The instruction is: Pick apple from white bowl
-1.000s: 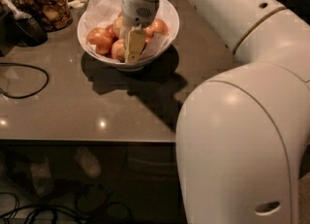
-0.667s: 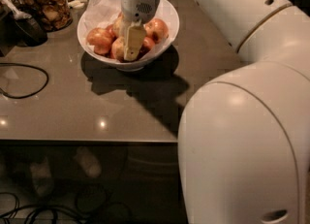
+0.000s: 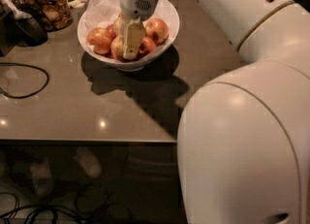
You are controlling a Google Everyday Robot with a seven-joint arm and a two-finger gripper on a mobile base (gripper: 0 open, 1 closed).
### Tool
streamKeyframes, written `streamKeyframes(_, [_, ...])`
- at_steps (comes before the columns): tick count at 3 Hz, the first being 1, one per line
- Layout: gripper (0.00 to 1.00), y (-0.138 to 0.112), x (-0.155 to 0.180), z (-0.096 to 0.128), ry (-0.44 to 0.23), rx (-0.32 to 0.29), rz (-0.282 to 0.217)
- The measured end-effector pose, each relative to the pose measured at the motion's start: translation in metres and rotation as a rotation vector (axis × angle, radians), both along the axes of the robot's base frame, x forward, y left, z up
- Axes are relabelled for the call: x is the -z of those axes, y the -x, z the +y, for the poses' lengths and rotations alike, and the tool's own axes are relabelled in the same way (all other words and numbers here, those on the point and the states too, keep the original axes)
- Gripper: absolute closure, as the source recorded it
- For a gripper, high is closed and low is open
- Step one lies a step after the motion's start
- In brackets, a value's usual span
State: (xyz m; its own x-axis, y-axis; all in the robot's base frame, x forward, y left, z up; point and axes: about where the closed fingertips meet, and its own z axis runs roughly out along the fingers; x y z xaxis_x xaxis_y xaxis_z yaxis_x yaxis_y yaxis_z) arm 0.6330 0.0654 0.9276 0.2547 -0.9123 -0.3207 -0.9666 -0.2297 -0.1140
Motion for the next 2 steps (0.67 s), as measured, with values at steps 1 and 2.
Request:
streamKeyframes(1, [1.0, 0.001, -0.007, -0.006, -0.041, 0.005, 0.001])
streamKeyframes(2, [1.0, 0.007, -0.027, -0.016, -0.101, 0.004, -0.013])
